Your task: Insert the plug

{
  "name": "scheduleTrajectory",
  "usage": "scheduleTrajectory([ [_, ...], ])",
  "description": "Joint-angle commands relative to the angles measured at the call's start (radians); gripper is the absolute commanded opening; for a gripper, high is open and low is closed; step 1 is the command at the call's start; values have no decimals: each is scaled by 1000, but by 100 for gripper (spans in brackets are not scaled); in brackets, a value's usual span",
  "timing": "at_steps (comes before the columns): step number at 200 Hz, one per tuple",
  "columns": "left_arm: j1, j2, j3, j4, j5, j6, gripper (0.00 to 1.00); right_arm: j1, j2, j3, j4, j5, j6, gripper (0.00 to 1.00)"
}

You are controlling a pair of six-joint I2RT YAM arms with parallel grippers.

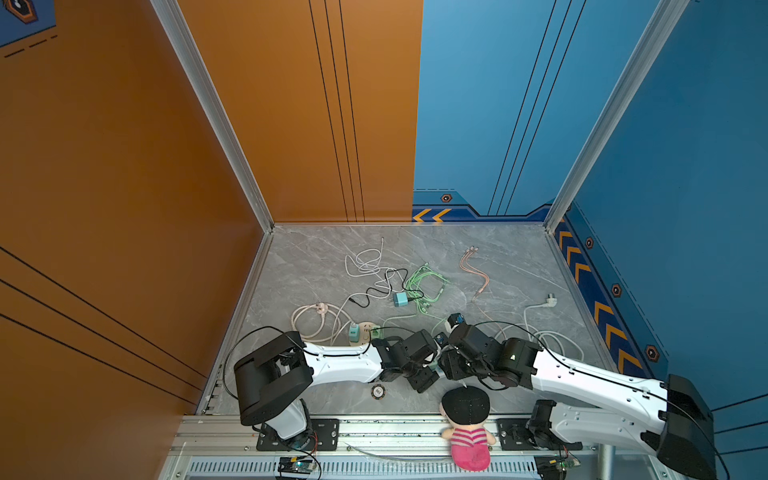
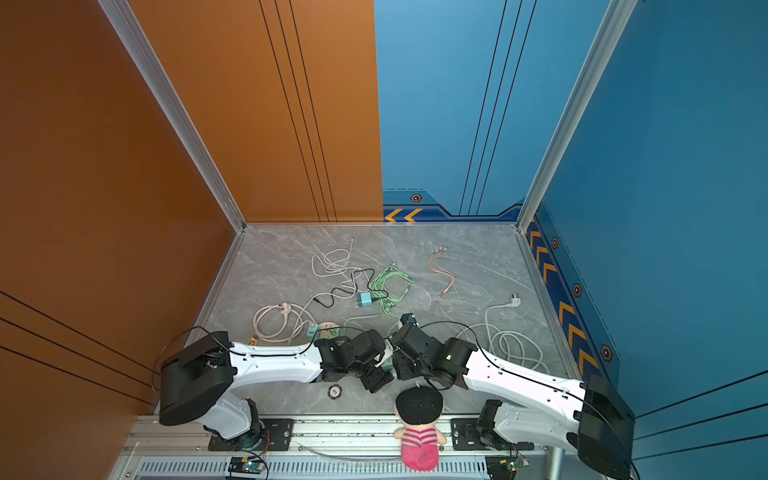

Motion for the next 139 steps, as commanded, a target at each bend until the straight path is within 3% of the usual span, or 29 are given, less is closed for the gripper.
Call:
scheduleTrajectory([
  [1, 44, 43, 10, -40, -24, 46, 75, 2, 8, -1, -4, 3, -8, 56],
  [57, 157, 64, 20, -16, -24, 94, 74, -59, 6, -4, -2, 46, -32, 59],
  [139, 201, 70, 64, -47, -32, 151, 80, -146, 133, 55, 142, 69, -134, 59],
])
